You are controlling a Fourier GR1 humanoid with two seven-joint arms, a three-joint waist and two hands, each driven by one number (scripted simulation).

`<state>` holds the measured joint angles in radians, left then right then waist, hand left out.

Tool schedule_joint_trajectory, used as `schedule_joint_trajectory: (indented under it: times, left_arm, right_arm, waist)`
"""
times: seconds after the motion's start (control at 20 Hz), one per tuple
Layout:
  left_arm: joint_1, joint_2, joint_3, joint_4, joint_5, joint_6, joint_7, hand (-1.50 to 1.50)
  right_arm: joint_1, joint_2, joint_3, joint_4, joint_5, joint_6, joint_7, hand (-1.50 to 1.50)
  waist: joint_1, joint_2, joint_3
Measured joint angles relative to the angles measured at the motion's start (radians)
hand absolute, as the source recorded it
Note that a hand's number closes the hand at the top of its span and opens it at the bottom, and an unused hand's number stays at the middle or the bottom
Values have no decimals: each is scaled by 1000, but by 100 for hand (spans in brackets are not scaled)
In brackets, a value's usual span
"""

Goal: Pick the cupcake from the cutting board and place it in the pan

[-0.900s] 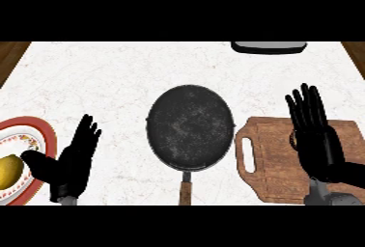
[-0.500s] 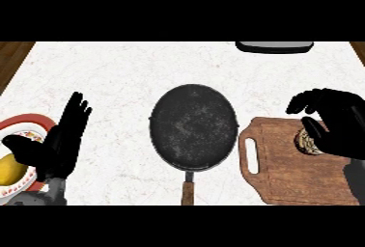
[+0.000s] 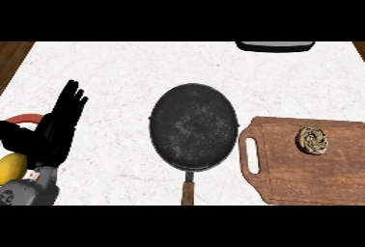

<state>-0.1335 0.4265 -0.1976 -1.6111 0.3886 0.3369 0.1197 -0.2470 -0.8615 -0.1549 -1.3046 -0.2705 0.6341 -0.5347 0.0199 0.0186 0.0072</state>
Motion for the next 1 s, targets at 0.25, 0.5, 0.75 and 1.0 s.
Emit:
schedule_joint_trajectory:
  times: [0.25,0.5,0.75,1.0]
  left_arm:
    - [-27,-12,-9,22,-6,-13,-1,0]
    - [-54,-11,-2,40,-3,-31,11,0]
    - [-73,-21,1,59,-9,-33,24,0]
    - [-79,-14,16,58,-9,-40,39,0]
  right_arm:
    - [-46,-94,29,69,160,-60,-132,-150]
    - [-115,-163,131,81,308,-127,-202,-150]
    - [-180,-196,259,80,471,-203,-254,-150]
    - [-225,-221,405,75,631,-236,-267,-150]
  waist:
    - [17,1,-1]
    - [28,-1,-3]
    - [25,-5,-5]
    - [24,-8,-7]
